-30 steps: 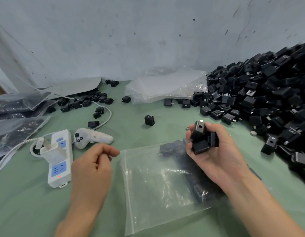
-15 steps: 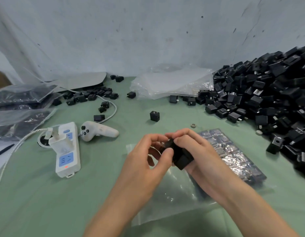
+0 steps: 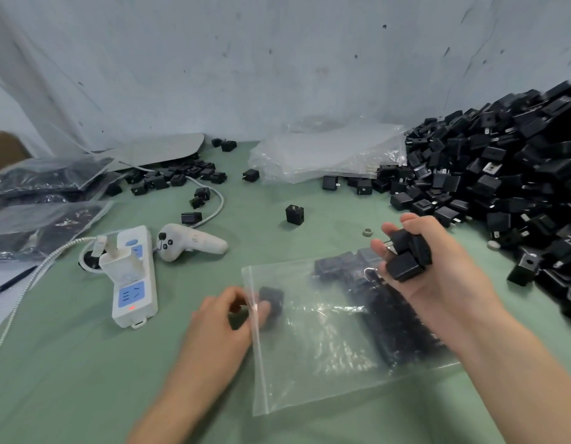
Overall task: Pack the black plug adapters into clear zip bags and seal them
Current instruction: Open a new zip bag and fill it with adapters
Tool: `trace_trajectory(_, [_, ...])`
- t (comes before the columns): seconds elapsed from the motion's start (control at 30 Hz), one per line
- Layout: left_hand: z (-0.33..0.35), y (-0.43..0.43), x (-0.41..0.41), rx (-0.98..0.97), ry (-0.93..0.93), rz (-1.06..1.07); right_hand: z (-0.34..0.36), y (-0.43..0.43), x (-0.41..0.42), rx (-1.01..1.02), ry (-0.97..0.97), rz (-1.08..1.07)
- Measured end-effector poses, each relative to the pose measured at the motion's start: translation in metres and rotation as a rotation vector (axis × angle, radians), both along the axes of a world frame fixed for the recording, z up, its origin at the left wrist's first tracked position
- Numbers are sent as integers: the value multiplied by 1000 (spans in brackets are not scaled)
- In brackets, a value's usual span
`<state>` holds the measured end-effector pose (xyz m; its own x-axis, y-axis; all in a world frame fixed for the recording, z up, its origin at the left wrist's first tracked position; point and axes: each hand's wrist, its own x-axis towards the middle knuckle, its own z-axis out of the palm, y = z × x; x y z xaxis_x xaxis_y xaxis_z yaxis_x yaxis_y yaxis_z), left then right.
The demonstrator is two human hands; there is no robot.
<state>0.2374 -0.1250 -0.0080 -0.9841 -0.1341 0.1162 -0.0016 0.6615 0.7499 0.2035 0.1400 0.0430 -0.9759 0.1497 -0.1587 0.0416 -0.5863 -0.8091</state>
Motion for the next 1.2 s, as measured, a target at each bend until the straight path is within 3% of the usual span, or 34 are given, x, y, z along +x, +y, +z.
trace_trajectory(0.13, [-4,10,-1,-217,89,-134,-1,-1,2,-13,2,-9])
trace_trajectory(0.27, [-3,2,-2,-201,107,-181,-2,-2,3,25,3,-8])
trace_trajectory(0.43, [-3,-2,4,-259,149,-387,-4,-3,1,70,25,0])
trace_trajectory(0.63, [1,10,-11,-501,182,-563,-3,-6,0,119,27,-2])
trace_trajectory(1.2, [0,52,-35,-537,287,-636,-3,0,3,110,3,-2])
